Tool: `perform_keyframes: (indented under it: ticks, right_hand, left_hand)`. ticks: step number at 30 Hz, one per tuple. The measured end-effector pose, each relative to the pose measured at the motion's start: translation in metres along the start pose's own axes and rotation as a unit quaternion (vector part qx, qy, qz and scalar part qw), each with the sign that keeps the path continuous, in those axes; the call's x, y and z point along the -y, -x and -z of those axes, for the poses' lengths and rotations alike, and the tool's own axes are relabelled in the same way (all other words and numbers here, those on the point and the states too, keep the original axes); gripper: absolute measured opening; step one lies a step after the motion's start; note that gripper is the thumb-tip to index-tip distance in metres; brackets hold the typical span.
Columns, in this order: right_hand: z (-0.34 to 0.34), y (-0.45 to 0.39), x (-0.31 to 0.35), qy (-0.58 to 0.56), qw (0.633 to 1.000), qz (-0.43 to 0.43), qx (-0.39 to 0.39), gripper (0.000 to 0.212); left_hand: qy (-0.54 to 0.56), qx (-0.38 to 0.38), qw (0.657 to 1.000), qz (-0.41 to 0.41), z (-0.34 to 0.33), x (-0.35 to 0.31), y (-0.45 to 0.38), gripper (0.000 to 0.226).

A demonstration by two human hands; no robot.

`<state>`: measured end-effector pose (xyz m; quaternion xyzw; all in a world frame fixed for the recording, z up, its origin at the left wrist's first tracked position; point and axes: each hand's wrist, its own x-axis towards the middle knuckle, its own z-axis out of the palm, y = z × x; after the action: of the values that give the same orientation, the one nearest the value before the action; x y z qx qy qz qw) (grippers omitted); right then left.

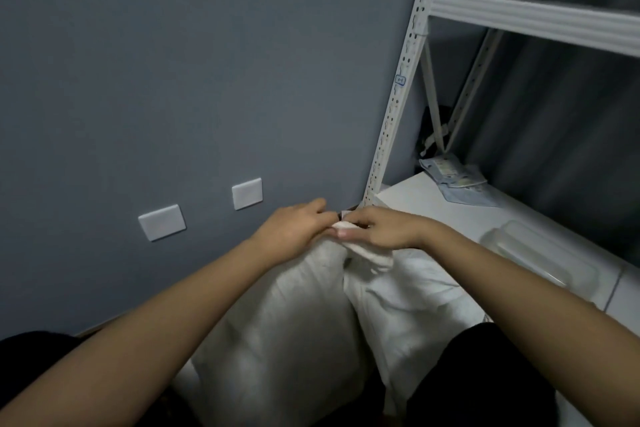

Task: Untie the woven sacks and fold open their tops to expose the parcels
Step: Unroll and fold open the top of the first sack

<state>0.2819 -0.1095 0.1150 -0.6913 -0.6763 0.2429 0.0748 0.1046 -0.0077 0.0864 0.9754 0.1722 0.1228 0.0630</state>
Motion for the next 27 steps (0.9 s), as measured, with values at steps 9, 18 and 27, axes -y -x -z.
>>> perform_keyframes:
  ticks: [9, 18, 27]
  right_hand:
    - [-0.024, 0.008, 0.013, 0.162, 0.973, 0.096, -0.132, 0.029]
    - [-0.050, 0.012, 0.001, 0.091, 0.965, -0.008, -0.245, 0.064]
    - [-0.065, 0.024, 0.010, -0.686, 0.612, -0.341, -0.194, 0.035]
  left_hand:
    - [0.061, 0.033, 0.996, 0.053, 0.001, 0.001, 0.014, 0.025]
    - [0.155, 0.035, 0.983, 0.096, 0.004, -0.013, 0.022, 0.030]
    - [-0.145, 0.036, 0.988, 0.039, 0.004, -0.046, 0.039, 0.028]
